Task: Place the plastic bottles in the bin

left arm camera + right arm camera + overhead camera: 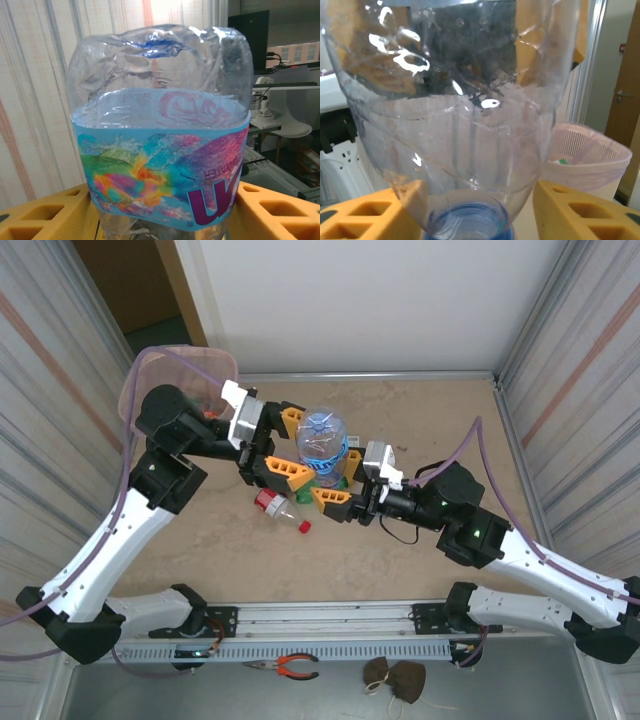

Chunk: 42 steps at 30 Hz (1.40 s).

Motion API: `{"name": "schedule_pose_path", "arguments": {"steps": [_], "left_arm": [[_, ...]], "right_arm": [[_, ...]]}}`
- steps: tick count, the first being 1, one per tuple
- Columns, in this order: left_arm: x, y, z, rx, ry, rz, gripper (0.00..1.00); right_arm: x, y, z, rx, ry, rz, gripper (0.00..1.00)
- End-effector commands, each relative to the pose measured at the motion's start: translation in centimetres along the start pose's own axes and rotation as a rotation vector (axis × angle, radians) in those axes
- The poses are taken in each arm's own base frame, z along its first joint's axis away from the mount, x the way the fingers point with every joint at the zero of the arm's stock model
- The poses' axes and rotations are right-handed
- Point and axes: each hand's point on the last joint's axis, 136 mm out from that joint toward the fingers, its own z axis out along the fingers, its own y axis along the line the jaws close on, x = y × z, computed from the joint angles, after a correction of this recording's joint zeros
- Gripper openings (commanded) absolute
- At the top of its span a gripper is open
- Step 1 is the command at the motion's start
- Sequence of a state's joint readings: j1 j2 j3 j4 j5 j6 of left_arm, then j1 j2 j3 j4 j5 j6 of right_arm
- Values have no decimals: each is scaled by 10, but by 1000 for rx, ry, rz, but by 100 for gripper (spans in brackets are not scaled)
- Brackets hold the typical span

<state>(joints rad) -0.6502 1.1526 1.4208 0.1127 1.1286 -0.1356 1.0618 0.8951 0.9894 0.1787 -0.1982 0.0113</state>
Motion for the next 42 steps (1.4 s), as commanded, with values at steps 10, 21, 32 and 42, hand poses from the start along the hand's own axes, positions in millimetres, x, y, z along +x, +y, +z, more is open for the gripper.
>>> {"name": "schedule_pose_path", "arguments": {"steps": [10,21,32,42], "left_arm": [[1,33,-30,-333,147,96,64],[9,112,-136,-868,346,26,63],[20,172,-265,-1300,493,-88,64],[95,208,-350,-1526,739,-275,64]], "right_arm": [[-8,-11,-22,104,-15,12,74],[-2,-18,-24,148,15,13,74],[1,-19,-17,141,44,6,74],[2,-20,-19,150,51,0,74]]}}
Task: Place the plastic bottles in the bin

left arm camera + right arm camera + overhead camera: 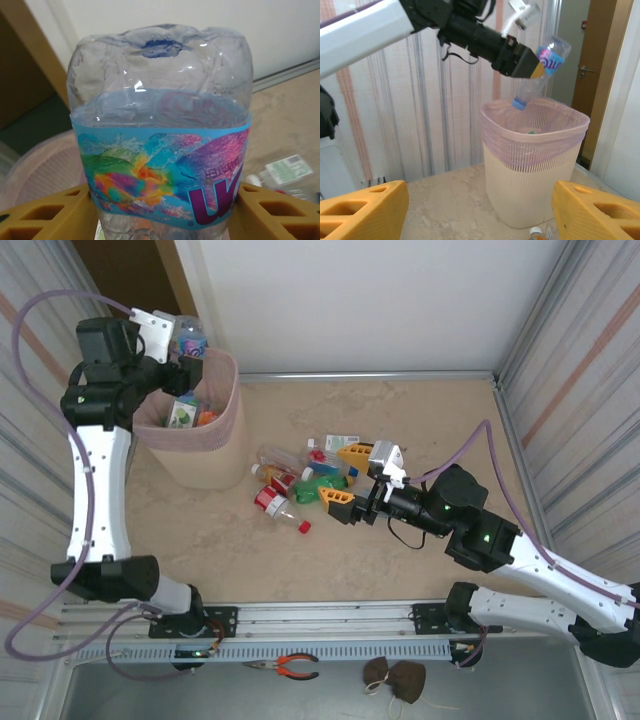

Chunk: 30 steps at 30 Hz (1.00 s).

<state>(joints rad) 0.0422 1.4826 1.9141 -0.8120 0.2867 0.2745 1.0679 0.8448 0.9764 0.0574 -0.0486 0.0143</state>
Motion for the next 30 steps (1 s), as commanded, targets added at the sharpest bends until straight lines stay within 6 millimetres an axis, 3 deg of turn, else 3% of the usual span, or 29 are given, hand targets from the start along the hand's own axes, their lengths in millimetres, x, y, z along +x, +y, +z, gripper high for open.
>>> {"name": "schedule_pose_path", "arguments": {"steps": [1,10,17,24,30], "left_arm": [[28,27,12,-113,113,-7,64],[107,56,56,-143,305,-137,65],[161,46,88,-74,436,-217,68],[190,40,107,-38,502,-264,70],[192,39,109,-31,508,-271,77]], "right_arm": [[-14,1,-5,8,-30,-12,75],[-9,-1,-4,17,-14,-4,74],[-7,-2,-3,20,-9,3,75],[-5,-3,-3,26,-3,14,74],[-2,-7,-3,51,6,25,74]]}}
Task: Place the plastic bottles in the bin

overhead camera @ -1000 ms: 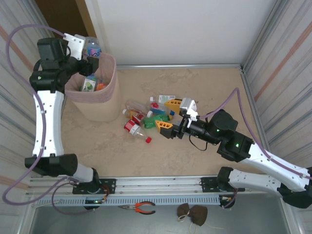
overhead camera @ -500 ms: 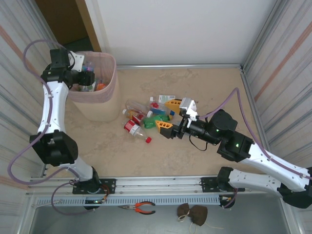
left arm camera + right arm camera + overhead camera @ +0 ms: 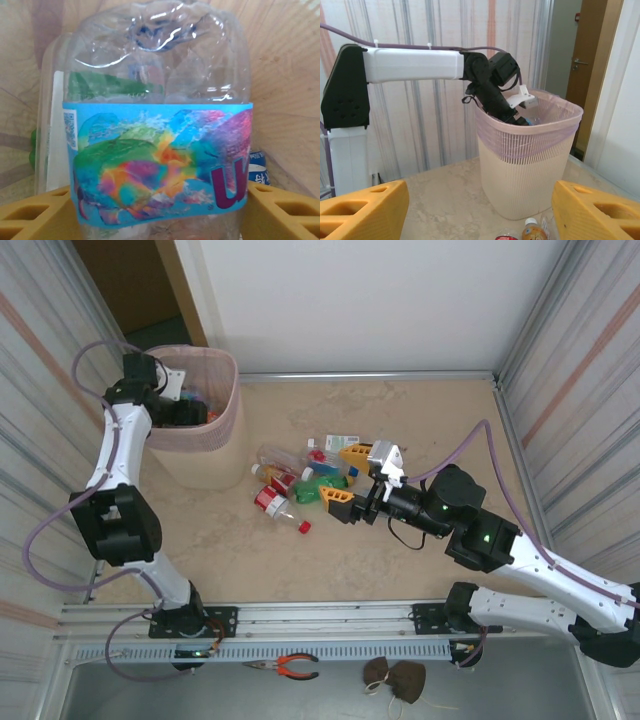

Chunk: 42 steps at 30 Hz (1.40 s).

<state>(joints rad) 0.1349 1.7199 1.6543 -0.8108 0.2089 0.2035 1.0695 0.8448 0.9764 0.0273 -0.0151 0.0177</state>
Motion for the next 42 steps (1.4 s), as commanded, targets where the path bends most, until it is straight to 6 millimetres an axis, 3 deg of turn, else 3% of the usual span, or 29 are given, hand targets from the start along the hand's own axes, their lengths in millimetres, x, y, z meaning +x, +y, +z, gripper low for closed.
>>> {"name": "schedule_pose_path", "arguments": {"steps": [1,7,13,18,29,38,42], "left_arm": [[5,1,3,3,15,-19,78],[-9,-2,-17,1,-34,-9,81],[-24,-11,-45,25,-105,0,82],[-33,-23,-66,66,-159,4,82],[-37,-43,-103,128,-230,13,83],[-38,-61,-134,195,-291,16,82],[-35,-67,-147,210,-314,19,82]], "right_arm": [[-8,-3,-2,26,-19,23,74],[1,-14,0,90,17,30,75],[29,-37,1,204,156,17,75],[64,-62,-4,277,307,10,77],[144,-119,-41,353,677,-37,77],[215,-144,-65,286,1042,-240,74],[239,-143,-71,190,1164,-290,74]]}}
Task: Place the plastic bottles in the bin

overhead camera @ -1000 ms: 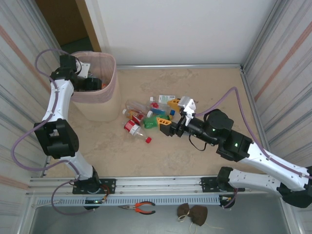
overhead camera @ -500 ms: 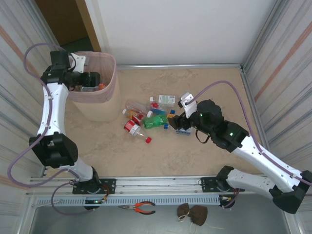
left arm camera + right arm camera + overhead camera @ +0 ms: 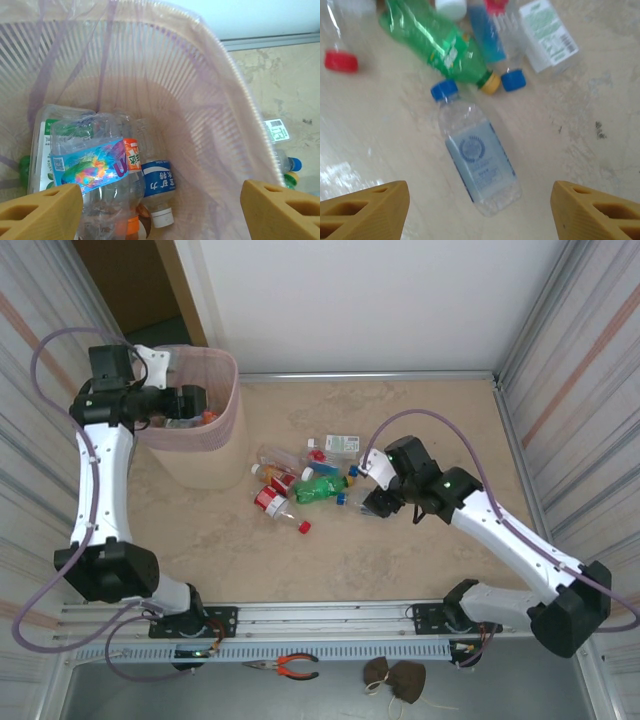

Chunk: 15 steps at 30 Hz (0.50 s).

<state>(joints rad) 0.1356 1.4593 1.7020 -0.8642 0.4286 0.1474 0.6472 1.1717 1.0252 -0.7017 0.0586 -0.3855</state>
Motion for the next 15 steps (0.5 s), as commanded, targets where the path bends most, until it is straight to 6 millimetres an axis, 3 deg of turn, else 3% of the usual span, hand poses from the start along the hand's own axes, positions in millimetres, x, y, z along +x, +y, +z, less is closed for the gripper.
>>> {"name": "schedule_pose_path", "arguments": {"steps": [1,15], "left_arm": [[-7,-17,-24,39,-46,-5,82],[-1,-36,-44,86,-86,-21,82]], "right_arm": [[16,3,6,-40,99,-151,74],[59,-16,78,-97,298,-251,77]]}}
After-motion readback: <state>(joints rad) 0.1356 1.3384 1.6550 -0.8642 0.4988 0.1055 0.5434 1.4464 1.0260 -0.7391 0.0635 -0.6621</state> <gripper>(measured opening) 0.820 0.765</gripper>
